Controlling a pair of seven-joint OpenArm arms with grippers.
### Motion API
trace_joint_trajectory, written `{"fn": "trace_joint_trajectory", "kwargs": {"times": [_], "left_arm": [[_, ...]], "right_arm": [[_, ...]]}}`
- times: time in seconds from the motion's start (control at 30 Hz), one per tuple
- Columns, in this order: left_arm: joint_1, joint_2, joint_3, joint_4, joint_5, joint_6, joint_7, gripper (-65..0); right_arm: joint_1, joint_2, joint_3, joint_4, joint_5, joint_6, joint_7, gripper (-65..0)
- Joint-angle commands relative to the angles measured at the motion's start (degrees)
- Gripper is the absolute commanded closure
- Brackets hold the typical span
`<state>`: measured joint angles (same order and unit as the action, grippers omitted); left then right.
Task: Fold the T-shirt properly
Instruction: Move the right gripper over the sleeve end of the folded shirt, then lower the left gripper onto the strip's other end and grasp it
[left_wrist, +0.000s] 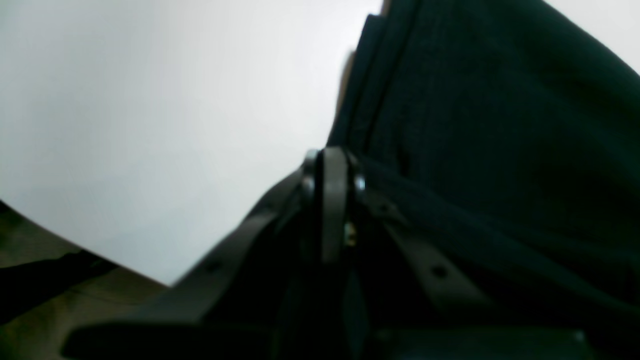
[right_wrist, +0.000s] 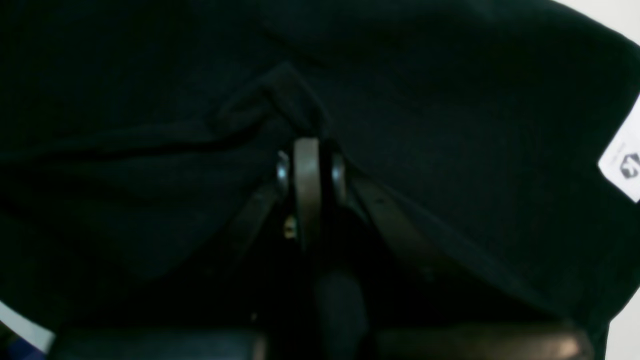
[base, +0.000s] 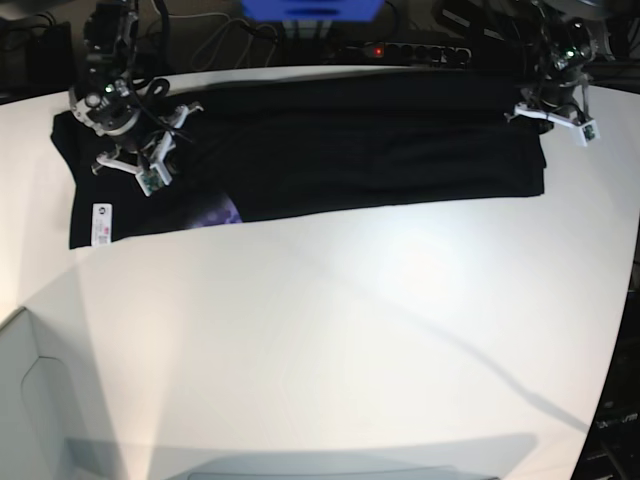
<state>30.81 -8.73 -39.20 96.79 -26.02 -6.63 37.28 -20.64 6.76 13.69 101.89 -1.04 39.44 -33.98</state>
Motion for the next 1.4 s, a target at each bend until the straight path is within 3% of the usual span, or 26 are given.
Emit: {"fn": "trace_joint_trajectory", "kwargs": {"times": [0.0, 0.23, 0.6, 0.77, 0.87, 0.97, 1.2, 1.37], "left_arm": [[0.53, -0.54, -0.14, 0.75, -0.05, 0.17, -0.31, 0.0], [0.53, -0.54, -0.14, 0.75, -0.05, 0.17, -0.05, 0.0], [0.53, -0.1, -0.14, 0.75, -0.05, 0.17, 0.13, 0.0], [0.53, -0.1, -0.14, 0.75, -0.05, 0.44, 0.22, -0.1], [0.62, -0.19, -0.14, 0.75, -0.05, 0.52, 0.31, -0.6], [1.32, -0.19, -0.14, 1.1, -0.4, 0.35, 0.31, -6.2], [1.41, -0.02, -0.23, 1.36, -0.22, 0.61, 0.31, -29.8], [1.41, -0.02, -0.4, 1.36, -0.4, 0.61, 0.31, -33.7]], "right_arm": [[0.29, 0.4, 0.15, 1.37, 0.99, 0.56, 1.32, 0.0], [0.82, 0.31, -0.9, 6.99, 0.99, 0.56, 1.05, 0.0], [2.31, 0.49, -3.63, 6.82, 0.99, 0.56, 0.79, -0.5], [2.4, 0.49, -2.75, 7.43, 0.99, 0.56, 1.05, -21.0], [2.4, -0.3, 2.97, 10.95, 1.35, 0.56, 1.41, -31.6], [3.11, -3.03, 8.33, 13.41, 1.35, 0.56, 0.88, -32.8], [-1.38, -4.7, 13.78, 13.23, 1.17, 0.56, 0.79, -32.8], [-3.75, -4.79, 13.6, 9.37, 1.17, 0.56, 0.88, -32.8]]}}
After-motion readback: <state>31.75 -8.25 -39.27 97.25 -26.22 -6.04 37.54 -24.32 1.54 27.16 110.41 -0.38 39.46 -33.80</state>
